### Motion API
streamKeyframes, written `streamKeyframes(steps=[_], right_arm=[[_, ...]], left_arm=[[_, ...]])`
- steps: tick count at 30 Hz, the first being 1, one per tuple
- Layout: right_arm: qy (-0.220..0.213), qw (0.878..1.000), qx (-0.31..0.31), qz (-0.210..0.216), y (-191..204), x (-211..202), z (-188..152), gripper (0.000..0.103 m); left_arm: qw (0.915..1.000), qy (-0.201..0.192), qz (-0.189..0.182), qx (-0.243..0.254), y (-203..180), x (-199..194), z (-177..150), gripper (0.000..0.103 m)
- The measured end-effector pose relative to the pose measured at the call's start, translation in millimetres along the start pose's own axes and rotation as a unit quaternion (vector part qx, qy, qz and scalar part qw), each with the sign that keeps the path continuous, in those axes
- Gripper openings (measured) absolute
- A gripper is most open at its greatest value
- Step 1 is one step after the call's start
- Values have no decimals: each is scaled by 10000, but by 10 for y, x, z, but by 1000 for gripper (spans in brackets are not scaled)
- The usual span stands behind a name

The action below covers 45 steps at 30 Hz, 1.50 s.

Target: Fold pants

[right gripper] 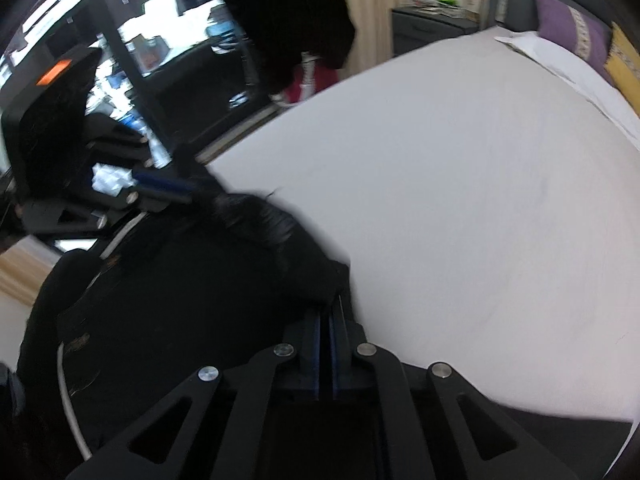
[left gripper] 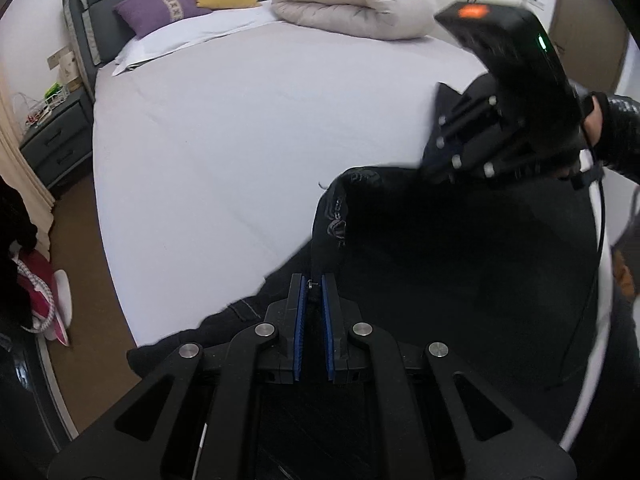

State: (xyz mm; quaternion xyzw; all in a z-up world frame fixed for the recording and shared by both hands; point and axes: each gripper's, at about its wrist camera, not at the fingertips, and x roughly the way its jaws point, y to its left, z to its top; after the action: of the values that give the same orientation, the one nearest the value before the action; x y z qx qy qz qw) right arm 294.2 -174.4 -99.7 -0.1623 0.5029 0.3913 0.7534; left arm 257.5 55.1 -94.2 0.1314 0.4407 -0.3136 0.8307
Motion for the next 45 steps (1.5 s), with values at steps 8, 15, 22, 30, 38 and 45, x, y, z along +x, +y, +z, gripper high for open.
streamKeyframes(steps=[8, 15, 22, 30, 38, 45], right_arm=[[598, 9943, -826, -304, 757, -209, -757, 5], [1002, 9784, -1637, -764, 1370, -320, -1153, 5], [1405, 9586, -2289, -949, 1968, -294, -1515, 5], [1350, 9568, -2274, -1208, 2244, -435, -1678, 5], [1465, 9509, -2321, -1434, 2427, -344, -1757, 5], [1459, 9527, -2173, -1545, 2515, -197, -1750, 5]], left_arm=[[9960, 388, -508, 630, -772, -443, -744, 7], [9873, 787, -775, 1141, -1415, -629, -1179, 7], [9784, 998, -1158, 1391, -1744, -842, -1405, 7], [9750, 1052, -1316, 1448, -1762, -1031, -1391, 7], [9743, 1068, -1390, 1412, -1648, -1148, -1515, 7], [9773, 1003, -1353, 1283, -1535, -1146, -1574, 8]])
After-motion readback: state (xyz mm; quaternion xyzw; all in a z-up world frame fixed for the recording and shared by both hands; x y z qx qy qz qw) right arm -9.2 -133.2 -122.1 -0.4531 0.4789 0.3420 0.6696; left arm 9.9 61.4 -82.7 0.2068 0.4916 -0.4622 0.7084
